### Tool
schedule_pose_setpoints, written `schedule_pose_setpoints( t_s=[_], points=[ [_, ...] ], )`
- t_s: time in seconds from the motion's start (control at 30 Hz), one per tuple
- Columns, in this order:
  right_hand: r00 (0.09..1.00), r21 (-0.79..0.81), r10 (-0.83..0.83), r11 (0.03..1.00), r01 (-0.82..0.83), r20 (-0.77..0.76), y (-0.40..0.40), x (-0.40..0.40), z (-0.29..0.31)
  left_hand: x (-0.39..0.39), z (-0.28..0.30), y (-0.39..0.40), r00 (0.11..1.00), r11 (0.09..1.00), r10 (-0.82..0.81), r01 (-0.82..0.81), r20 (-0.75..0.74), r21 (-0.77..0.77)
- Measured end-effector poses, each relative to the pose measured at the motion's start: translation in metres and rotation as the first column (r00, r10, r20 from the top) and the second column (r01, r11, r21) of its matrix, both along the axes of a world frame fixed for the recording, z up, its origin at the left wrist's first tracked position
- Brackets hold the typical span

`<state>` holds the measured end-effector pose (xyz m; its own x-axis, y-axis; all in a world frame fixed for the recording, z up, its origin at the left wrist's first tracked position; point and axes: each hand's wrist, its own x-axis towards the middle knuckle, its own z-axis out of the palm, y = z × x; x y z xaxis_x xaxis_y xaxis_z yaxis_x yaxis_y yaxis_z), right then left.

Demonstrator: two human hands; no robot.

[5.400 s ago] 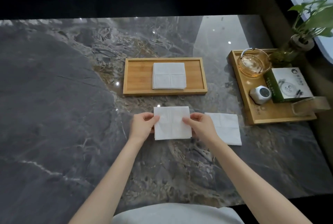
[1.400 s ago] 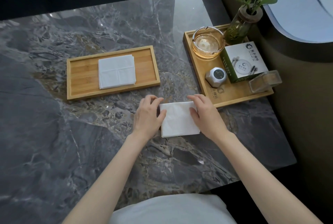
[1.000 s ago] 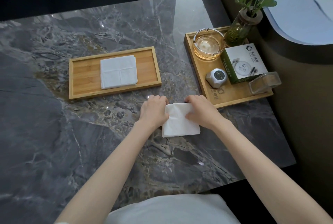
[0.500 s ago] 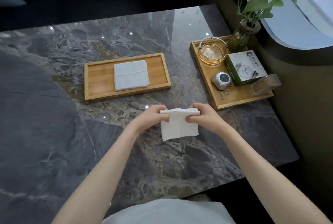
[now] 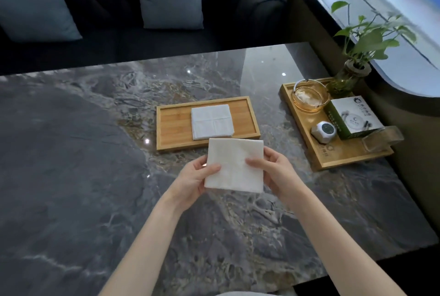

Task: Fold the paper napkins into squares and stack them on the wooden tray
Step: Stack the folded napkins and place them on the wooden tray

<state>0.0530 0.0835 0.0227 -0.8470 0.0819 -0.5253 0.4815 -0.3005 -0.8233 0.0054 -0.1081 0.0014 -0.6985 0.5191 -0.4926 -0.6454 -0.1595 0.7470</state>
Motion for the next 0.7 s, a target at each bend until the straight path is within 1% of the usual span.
schedule_pose_setpoints(
  t_s=[0.07,0.13,0.27,0.37,0.47,0.6,0.7],
  points=[
    [0.998,-0.101,-0.018,0.995,0.024,0.061,-0.003,-0.009,0.0,-0.01,0.004,-0.001,0.999,0.998,0.052,-0.051,-0.018,0.034],
    [0.996,-0.122,0.005,0.993,0.006,0.092,-0.006,-0.019,0.0,-0.021,0.006,0.0,0.994,0.994,0.101,-0.1,-0.042,0.033],
    [0.998,-0.002,-0.025,1.0,0.025,0.049,-0.006,-0.039,-0.007,-0.044,0.004,0.006,0.982,0.984,0.175,-0.177,-0.067,-0.032],
    [0.998,0.041,-0.049,0.998,0.048,0.033,-0.002,-0.064,-0.012,-0.066,0.001,0.009,0.982,0.98,0.184,-0.187,-0.048,-0.063],
    [0.999,0.089,-0.029,0.996,0.026,0.023,0.002,-0.092,-0.017,-0.089,-0.005,0.009,0.977,0.972,0.213,-0.213,-0.019,-0.096],
    [1.0,0.251,0.01,0.968,-0.003,-0.029,0.003,-0.123,-0.031,-0.116,-0.019,0.014,0.957,0.925,0.287,-0.287,-0.036,-0.249],
    [0.999,0.365,0.023,0.931,-0.004,-0.05,0.005,-0.14,-0.047,-0.131,-0.027,0.02,0.927,0.845,0.368,-0.365,-0.07,-0.391]
  ],
)
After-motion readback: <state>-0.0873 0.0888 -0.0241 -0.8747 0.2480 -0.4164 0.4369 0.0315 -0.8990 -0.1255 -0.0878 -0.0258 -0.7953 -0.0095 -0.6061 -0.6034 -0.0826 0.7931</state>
